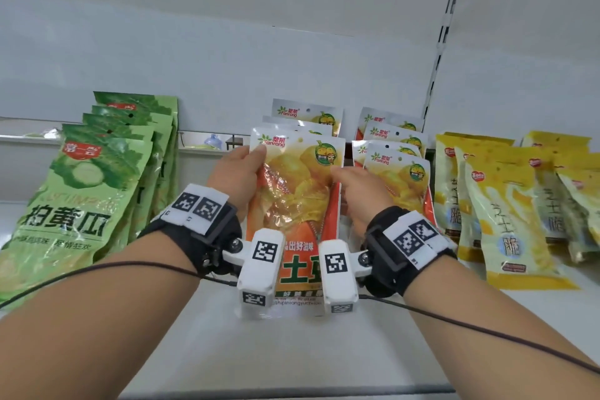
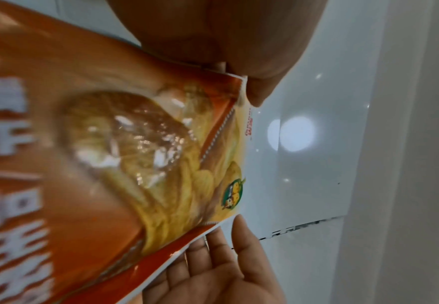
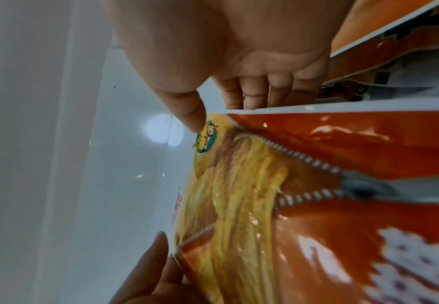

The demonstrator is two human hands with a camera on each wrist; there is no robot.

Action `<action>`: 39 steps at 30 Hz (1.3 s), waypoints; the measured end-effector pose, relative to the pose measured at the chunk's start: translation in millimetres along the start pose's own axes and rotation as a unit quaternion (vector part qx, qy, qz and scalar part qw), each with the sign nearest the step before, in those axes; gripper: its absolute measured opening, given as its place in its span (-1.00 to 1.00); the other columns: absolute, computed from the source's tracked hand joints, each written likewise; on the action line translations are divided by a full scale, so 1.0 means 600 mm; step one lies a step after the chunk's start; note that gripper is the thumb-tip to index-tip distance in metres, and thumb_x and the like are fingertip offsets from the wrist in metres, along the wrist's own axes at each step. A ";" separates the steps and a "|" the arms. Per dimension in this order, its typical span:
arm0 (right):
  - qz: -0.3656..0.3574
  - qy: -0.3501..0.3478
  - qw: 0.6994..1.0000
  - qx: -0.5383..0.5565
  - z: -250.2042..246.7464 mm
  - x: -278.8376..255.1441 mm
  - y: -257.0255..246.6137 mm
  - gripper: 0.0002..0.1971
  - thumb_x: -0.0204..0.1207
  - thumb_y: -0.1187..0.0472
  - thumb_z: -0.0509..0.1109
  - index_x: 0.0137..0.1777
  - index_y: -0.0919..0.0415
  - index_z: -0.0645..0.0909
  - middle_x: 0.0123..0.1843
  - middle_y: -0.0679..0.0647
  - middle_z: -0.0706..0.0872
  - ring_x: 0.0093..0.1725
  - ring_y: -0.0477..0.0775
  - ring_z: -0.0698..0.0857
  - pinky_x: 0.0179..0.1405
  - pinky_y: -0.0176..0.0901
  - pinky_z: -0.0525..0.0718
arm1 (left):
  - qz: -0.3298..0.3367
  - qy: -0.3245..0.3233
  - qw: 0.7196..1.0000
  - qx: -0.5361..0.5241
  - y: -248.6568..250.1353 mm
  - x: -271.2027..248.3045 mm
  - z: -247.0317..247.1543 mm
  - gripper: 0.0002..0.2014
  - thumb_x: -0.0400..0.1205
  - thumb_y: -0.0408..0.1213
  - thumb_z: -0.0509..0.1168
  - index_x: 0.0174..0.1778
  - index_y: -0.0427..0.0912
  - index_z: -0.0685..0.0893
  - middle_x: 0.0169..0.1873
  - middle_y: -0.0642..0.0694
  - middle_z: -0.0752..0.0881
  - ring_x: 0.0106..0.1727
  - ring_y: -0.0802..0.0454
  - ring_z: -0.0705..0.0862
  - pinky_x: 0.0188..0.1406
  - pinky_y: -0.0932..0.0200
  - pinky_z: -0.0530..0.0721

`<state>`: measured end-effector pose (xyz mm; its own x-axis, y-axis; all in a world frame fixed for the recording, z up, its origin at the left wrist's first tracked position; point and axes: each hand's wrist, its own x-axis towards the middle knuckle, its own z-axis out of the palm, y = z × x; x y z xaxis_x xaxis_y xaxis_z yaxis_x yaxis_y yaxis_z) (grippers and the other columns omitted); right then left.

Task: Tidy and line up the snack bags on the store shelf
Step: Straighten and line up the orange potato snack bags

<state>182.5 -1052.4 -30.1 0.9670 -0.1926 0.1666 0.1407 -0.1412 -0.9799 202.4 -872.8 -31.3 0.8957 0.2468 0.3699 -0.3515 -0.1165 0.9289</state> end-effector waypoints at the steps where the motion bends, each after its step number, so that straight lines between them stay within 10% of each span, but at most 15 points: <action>1: -0.006 0.010 1.000 0.004 -0.001 0.002 -0.007 -0.69 0.54 -0.03 0.32 0.16 0.14 0.61 0.05 0.13 0.76 0.03 0.14 0.74 0.14 0.12 0.68 | 0.016 -0.001 1.000 0.015 0.006 0.005 -0.002 -0.71 0.68 -0.03 0.18 -0.16 -0.12 0.69 -0.30 -0.08 0.73 -0.22 0.09 0.72 -0.21 0.19 0.52; 4: -0.023 0.025 0.999 0.020 0.001 0.005 -0.029 -0.70 0.52 -0.07 0.30 0.15 0.05 0.61 0.17 0.18 0.72 0.17 0.25 0.69 0.28 0.21 0.60 | 0.023 -0.037 0.999 -0.006 0.018 0.017 -0.007 -0.66 0.69 -0.05 0.16 -0.38 -0.07 0.59 -0.62 0.05 0.58 -0.52 0.08 0.59 -0.31 0.12 0.49; 12: -0.045 0.067 0.996 0.040 0.004 0.002 -0.030 -0.86 0.62 0.07 0.27 -0.12 -0.06 0.63 0.01 0.13 0.78 0.09 0.24 0.74 0.20 0.25 0.66 | -0.010 -0.088 0.980 -0.181 0.020 0.020 -0.013 -0.78 0.70 -0.19 0.24 -0.22 -0.03 0.73 -0.49 0.07 0.77 -0.55 0.20 0.66 -0.59 0.37 0.55; 16: -0.066 0.092 0.990 0.083 0.010 0.000 -0.018 -0.75 0.60 0.11 0.33 -0.31 -0.10 0.65 -0.04 0.13 0.79 0.09 0.26 0.74 0.21 0.25 0.65 | -0.040 -0.137 0.971 -0.191 -0.006 0.008 -0.027 -0.78 0.69 -0.14 0.25 -0.23 -0.06 0.70 -0.48 0.04 0.72 -0.48 0.15 0.64 -0.38 0.19 0.56; 22: -0.008 0.031 0.983 0.180 0.029 0.002 0.012 -0.86 0.57 0.20 0.36 0.05 0.20 0.68 0.12 0.26 0.76 0.14 0.31 0.72 0.24 0.26 0.64 | -0.035 -0.146 0.973 -0.177 -0.043 -0.005 -0.047 -0.77 0.69 -0.25 0.24 -0.25 -0.13 0.71 -0.48 0.02 0.76 -0.51 0.15 0.67 -0.51 0.31 0.58; 26: 0.028 -0.066 0.984 0.163 0.057 0.006 0.038 -0.83 0.61 0.29 0.26 0.04 0.30 0.68 -0.03 0.26 0.78 -0.03 0.26 0.74 0.13 0.18 0.68 | -0.037 -0.106 0.971 -0.209 -0.045 0.011 -0.064 -0.71 0.68 -0.24 0.26 -0.33 -0.08 0.78 -0.40 -0.01 0.80 -0.40 0.09 0.73 -0.32 0.20 0.72; 34: 0.007 -0.030 0.981 0.189 0.084 0.033 0.057 -0.84 0.60 0.25 0.32 -0.14 0.09 0.73 -0.18 0.14 0.84 -0.16 0.13 0.82 -0.07 0.09 0.75 | -0.135 -0.143 0.960 -0.200 -0.085 -0.005 -0.077 -0.77 0.63 -0.16 0.28 -0.11 -0.26 0.74 0.03 -0.37 0.68 0.04 -0.25 0.63 0.32 -0.34 0.51; 39: 0.014 -0.084 0.986 0.144 0.089 0.019 0.083 -0.90 0.57 0.26 0.36 -0.17 0.13 0.64 -0.35 0.02 0.80 -0.34 0.00 0.76 -0.34 -0.15 0.75 | -0.188 -0.097 0.945 -0.251 -0.098 0.002 -0.093 -0.64 0.68 -0.18 0.23 0.25 -0.42 0.56 0.20 -0.49 0.66 0.21 -0.48 0.65 0.22 -0.47 0.58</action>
<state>211.7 -1009.5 -82.6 0.9894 -0.0255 0.1430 0.1452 0.1474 -0.9784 209.0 -812.1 -84.2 0.9988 -0.0069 0.0476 -0.0401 0.4274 0.9032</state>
